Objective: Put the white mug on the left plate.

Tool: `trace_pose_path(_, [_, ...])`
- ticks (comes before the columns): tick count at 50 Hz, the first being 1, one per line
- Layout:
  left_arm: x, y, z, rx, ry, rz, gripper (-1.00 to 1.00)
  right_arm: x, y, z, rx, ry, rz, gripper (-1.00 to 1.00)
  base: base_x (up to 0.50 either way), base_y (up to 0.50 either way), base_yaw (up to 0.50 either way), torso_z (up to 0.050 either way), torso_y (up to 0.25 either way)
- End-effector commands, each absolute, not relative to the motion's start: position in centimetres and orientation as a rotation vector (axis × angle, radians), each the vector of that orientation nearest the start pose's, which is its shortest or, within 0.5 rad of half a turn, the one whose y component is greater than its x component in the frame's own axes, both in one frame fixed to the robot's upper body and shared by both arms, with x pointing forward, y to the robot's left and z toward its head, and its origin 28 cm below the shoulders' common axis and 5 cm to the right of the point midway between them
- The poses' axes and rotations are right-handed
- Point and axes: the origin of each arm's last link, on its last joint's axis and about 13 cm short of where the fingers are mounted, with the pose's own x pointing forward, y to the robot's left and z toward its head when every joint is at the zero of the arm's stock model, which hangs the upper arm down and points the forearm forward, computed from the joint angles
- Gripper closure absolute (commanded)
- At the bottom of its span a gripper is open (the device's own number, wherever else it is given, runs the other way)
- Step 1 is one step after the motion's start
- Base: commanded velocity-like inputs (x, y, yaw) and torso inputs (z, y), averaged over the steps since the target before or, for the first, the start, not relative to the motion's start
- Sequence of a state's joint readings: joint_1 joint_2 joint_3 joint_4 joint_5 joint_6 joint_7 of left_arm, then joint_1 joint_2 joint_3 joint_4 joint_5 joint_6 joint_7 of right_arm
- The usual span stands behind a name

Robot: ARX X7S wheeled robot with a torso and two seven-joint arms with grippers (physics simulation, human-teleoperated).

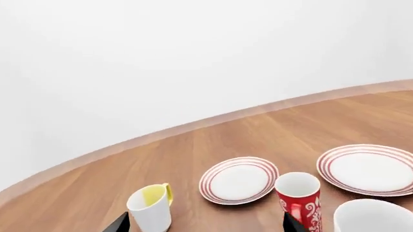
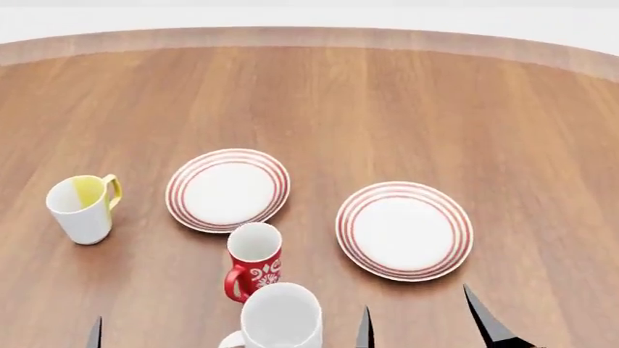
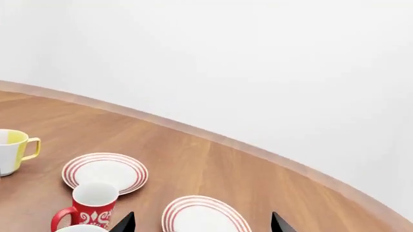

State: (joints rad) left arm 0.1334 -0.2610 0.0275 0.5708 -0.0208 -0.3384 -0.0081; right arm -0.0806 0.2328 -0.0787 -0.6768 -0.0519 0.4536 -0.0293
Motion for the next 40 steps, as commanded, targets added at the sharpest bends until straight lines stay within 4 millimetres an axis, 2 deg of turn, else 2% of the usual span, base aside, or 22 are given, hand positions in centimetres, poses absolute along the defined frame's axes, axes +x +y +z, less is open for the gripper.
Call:
trace_pose_path(1, [17.11,24.20,8.76,0.227,-0.091,-0.091,-1.00,17.80,-11.94,10.90,-0.273,-0.141,0.114,-1.00,0.41,0.00,0.00,0.000,0.000])
trace_pose_path(40, [16.70,23.40,8.24,0.215,-0.084,-0.132,-1.00,18.24,-11.76,10.50,-0.281,-0.134,0.106,-1.00,0.40,0.00,0.00,0.000,0.000])
